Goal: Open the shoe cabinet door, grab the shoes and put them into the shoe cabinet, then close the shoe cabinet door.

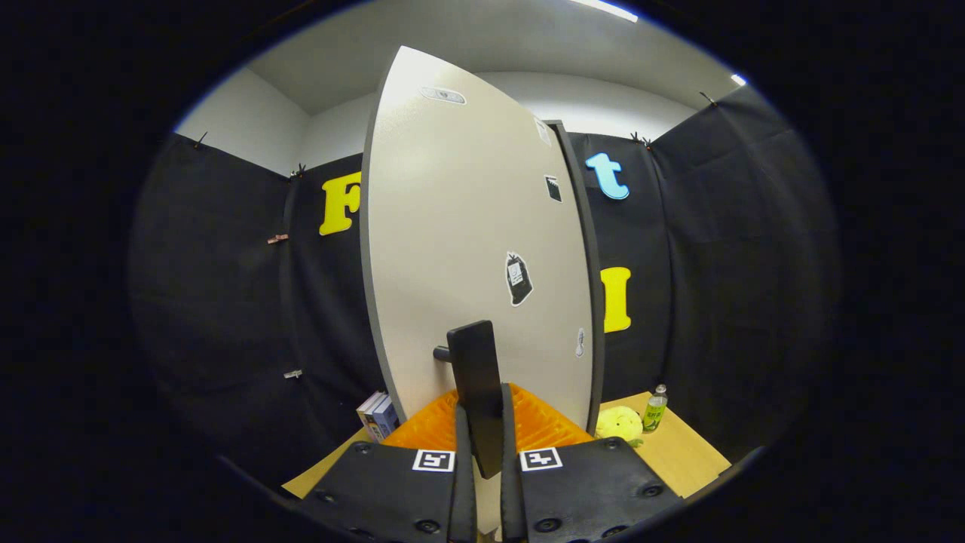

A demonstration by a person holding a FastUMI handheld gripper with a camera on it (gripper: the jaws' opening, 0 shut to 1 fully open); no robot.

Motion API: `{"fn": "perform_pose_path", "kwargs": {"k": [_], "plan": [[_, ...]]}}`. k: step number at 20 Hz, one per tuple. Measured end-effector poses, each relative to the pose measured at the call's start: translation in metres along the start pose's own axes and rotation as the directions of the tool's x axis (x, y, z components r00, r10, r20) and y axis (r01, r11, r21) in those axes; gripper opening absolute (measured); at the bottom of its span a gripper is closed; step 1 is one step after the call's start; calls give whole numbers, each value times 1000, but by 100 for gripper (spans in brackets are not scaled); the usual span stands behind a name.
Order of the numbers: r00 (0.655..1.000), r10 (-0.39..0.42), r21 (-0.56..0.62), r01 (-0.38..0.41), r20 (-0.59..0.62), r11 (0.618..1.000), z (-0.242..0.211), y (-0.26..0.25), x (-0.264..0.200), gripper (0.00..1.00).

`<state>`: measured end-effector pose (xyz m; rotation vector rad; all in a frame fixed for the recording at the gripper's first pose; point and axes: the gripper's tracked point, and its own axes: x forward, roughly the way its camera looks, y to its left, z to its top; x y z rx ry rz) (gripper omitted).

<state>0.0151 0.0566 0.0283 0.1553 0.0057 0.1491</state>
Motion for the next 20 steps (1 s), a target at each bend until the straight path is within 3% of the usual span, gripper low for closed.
{"fn": "perform_pose_path", "kwargs": {"k": [8,14,20], "plan": [[1000,-22,-71,21,-16,997,9,-52,-19,16],[1000,5,-49,-6,-7,999,14,-86,-31,16],[992,-127,-66,128,23,990,21,-131,-41,14]]}}
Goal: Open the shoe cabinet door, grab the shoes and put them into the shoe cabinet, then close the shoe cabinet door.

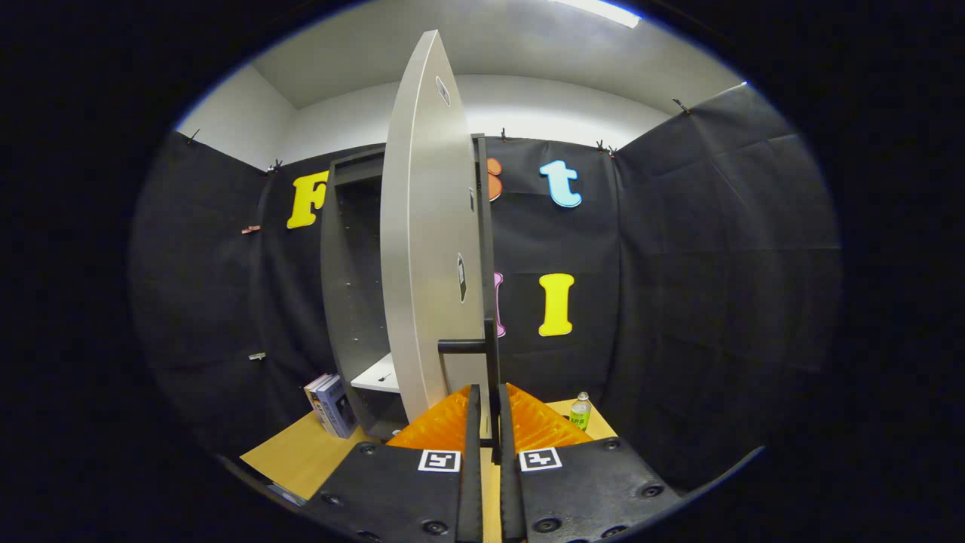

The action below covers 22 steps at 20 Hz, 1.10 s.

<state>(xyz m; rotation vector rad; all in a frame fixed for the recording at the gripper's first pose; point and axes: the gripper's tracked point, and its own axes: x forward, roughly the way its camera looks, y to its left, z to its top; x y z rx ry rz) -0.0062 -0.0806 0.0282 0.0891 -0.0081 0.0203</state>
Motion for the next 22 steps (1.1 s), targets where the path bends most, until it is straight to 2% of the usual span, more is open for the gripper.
{"fn": "perform_pose_path", "kwargs": {"k": [3,7,9,11,16,19,22], "plan": [[999,-39,35,38,19,999,5,-7,-11,11],[995,-94,19,94,27,995,6,-13,-36,10],[997,-80,29,80,-16,996,-5,2,-45,14],[996,-51,33,54,-77,998,-24,21,-63,27],[974,39,73,-23,-222,997,-82,87,-68,63],[947,91,91,-66,-308,994,-132,123,-57,100],[890,95,103,-54,-445,993,-207,140,-38,99]]}}
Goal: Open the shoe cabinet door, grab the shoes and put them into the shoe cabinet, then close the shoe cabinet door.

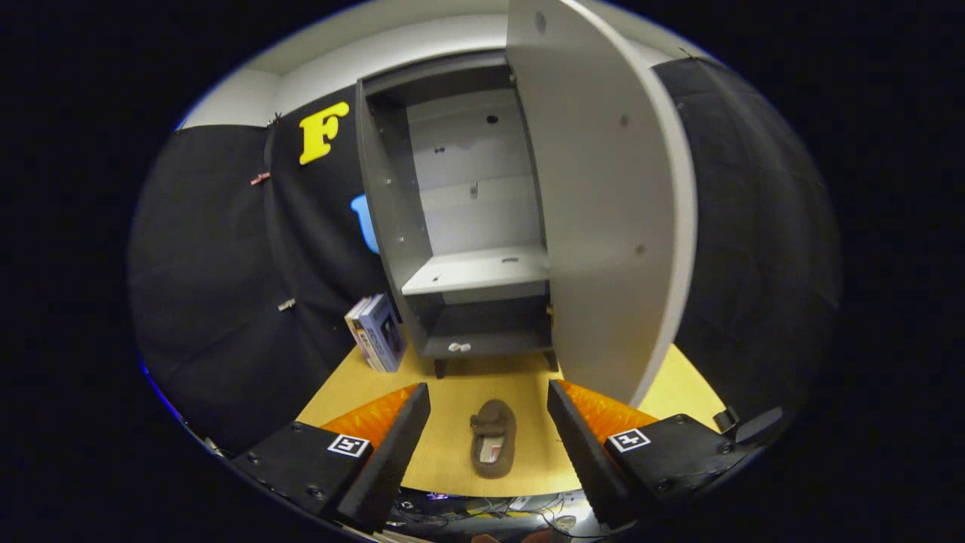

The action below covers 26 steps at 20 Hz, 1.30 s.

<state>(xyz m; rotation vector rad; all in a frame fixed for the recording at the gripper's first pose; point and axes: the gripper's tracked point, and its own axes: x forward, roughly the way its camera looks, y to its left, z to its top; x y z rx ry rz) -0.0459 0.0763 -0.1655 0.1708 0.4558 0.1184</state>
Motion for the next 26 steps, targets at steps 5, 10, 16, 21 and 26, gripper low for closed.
{"fn": "perform_pose_path", "kwargs": {"k": [5,10,16,21,26], "plan": [[977,2,22,2,-215,1000,-105,9,87,99],[946,15,68,8,-325,998,-187,20,154,99],[949,-45,64,68,-312,996,-225,12,226,91],[960,-138,81,162,-245,983,-225,-4,272,73],[954,-192,61,211,-229,976,-223,-12,282,27]]}}
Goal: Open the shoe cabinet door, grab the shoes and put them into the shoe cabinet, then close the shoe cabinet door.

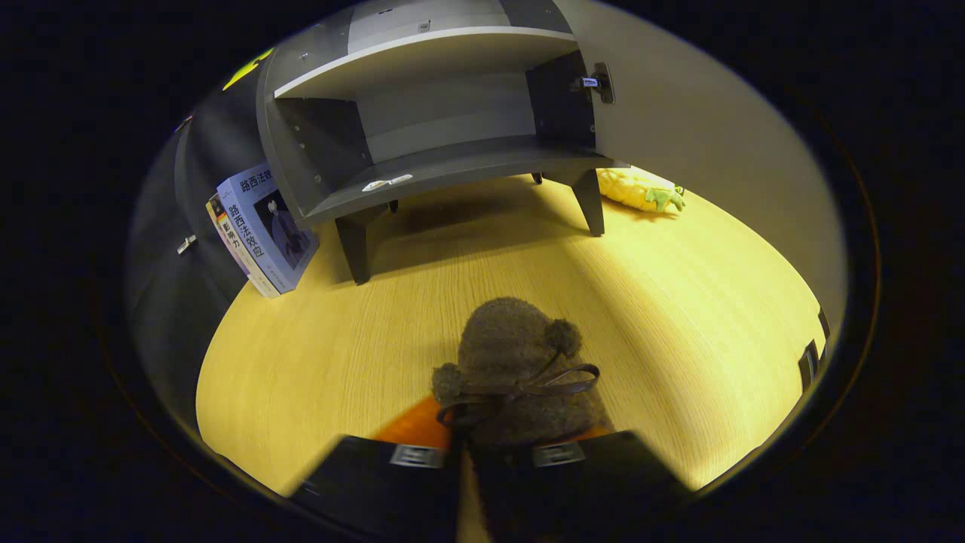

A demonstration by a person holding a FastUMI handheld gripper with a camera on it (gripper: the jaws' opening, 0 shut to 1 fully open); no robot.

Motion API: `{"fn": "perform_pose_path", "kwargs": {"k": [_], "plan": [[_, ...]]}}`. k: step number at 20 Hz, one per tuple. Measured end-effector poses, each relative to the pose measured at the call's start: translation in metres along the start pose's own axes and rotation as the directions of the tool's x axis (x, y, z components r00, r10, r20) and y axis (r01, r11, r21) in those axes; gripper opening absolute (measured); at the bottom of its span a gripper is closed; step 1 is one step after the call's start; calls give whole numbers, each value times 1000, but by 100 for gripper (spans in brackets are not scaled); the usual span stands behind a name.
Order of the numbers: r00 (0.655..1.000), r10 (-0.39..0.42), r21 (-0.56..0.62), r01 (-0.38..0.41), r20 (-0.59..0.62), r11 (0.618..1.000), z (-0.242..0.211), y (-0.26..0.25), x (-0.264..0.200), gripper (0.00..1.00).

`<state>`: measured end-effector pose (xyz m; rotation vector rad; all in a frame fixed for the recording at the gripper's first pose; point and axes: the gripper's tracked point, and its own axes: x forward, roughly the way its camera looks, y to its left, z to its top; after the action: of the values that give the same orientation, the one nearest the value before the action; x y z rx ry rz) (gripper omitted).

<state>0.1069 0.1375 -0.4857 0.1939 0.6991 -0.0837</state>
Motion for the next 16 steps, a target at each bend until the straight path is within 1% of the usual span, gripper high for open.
{"fn": "perform_pose_path", "kwargs": {"k": [1,3,7,9,12,14,16], "plan": [[1000,10,-5,-10,-2,1000,0,4,-1,14],[999,44,-4,-44,7,999,8,9,-8,7],[997,73,15,-74,38,997,49,11,-42,7],[995,82,24,-83,49,996,75,13,-68,7],[994,92,75,-97,62,992,120,18,-112,7],[993,92,63,-97,80,993,153,21,-139,7],[989,109,41,-114,96,993,189,32,-163,7]]}}
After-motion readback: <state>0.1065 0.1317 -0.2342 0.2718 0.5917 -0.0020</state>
